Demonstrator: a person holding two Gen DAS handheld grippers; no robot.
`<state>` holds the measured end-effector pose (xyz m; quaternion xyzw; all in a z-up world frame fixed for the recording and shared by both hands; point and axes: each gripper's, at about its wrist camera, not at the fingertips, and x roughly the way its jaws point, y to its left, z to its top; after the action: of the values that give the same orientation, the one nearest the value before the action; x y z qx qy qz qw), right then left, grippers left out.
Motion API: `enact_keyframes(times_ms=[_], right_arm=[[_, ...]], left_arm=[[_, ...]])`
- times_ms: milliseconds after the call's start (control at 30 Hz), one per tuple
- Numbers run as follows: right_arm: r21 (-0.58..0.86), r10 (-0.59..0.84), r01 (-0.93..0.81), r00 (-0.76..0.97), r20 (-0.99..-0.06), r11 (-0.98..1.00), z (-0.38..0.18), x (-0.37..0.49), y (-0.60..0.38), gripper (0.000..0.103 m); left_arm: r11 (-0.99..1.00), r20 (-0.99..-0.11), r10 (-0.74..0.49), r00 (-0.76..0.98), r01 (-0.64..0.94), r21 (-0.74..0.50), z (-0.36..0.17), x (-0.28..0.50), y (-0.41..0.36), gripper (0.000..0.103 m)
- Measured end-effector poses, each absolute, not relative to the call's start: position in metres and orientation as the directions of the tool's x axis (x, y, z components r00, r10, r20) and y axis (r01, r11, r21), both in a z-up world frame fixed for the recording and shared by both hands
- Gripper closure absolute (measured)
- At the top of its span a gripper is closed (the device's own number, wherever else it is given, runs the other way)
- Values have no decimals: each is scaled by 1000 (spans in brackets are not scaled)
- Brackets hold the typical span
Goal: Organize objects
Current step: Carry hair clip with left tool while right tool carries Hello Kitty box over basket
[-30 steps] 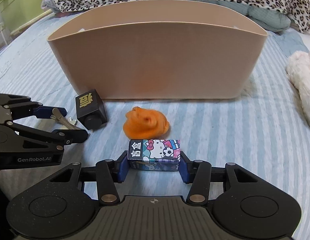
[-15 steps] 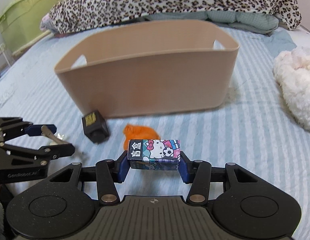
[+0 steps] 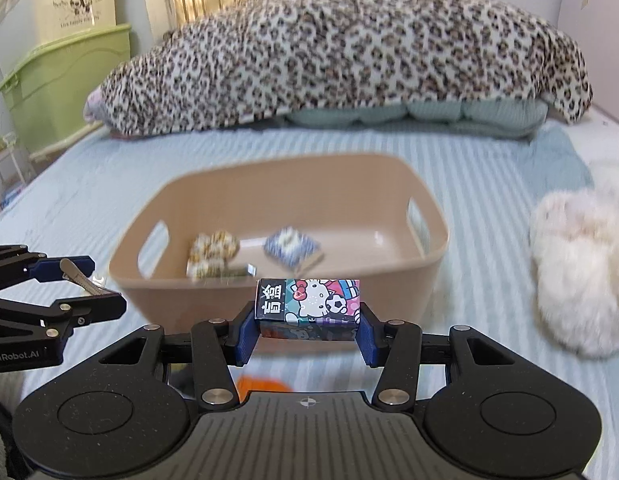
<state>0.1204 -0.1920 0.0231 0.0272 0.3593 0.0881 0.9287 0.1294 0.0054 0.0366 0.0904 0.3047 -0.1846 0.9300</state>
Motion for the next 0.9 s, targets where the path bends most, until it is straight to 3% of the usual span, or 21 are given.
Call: enact_keyframes(times_ms=[167,400,800,900], right_arm=[[66,155,-147,759,-633,987,36,145,-191,56],[40,134,-139,771,-622,989,38,183,-189,56],[10,112,-149,694,-711,989,-12,225,-173,56],[-2,99,-145,686,-721,989,-15,226,-172,46]], left_arm=[[920,-587,-270,764,384,77,42,158,-5,46],[919,-644,-239,727,383,91,28,207,-20,46],[924,-728,-174,663,365,111,-18,244,-42,45],[936,-730,-152,666,335,111,-13,242,-40,42]])
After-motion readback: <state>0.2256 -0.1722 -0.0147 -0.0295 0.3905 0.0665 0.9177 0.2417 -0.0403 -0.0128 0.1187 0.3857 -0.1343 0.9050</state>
